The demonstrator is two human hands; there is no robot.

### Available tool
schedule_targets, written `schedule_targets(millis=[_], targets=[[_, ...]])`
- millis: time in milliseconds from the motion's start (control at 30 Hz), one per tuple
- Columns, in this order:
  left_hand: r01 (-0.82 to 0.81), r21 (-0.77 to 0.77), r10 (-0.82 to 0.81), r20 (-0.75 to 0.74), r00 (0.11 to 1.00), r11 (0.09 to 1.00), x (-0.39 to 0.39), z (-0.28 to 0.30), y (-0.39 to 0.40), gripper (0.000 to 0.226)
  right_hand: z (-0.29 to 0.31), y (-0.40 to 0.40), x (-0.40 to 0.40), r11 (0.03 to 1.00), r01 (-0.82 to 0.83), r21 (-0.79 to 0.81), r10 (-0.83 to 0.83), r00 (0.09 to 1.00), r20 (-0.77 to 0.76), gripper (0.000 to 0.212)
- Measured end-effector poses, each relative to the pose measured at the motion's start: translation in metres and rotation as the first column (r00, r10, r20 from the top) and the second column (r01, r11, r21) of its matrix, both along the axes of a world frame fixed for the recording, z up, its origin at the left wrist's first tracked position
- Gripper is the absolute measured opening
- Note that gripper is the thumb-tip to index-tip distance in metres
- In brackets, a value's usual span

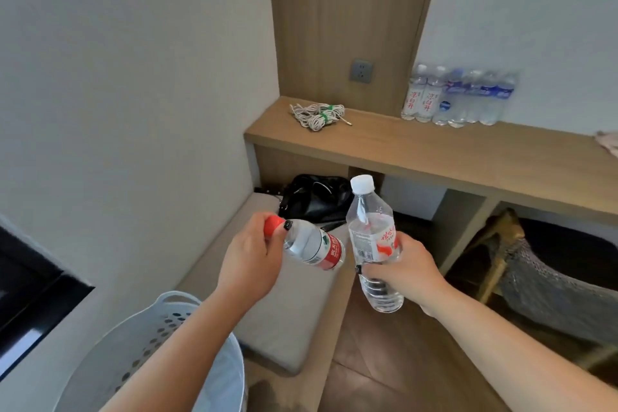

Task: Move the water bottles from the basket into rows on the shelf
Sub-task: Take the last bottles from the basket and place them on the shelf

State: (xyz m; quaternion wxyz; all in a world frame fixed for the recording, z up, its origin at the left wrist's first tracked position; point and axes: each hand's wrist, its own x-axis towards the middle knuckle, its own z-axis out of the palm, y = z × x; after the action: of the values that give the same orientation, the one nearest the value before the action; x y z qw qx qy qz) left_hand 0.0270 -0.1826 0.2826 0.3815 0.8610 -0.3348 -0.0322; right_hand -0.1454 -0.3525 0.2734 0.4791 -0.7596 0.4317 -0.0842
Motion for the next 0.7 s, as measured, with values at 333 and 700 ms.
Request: schedule_targets(millis=[333,700], targets=[[0.217,0.023,-0.218,0.061,0.974,0.976,-0.062,0.022,-0.127,0.016,0.008,-0.089,-0.091,0.987,0.161,-0.025,-0.161,0.987,-0.011,0.057],[0.305,0.079,-0.314,0.144,0.939,0.949,-0.108,0.044,-0.258,0.023,0.011,-0.206,-0.152,0.973,0.229,-0.010,-0.228,0.973,0.028,0.055]])
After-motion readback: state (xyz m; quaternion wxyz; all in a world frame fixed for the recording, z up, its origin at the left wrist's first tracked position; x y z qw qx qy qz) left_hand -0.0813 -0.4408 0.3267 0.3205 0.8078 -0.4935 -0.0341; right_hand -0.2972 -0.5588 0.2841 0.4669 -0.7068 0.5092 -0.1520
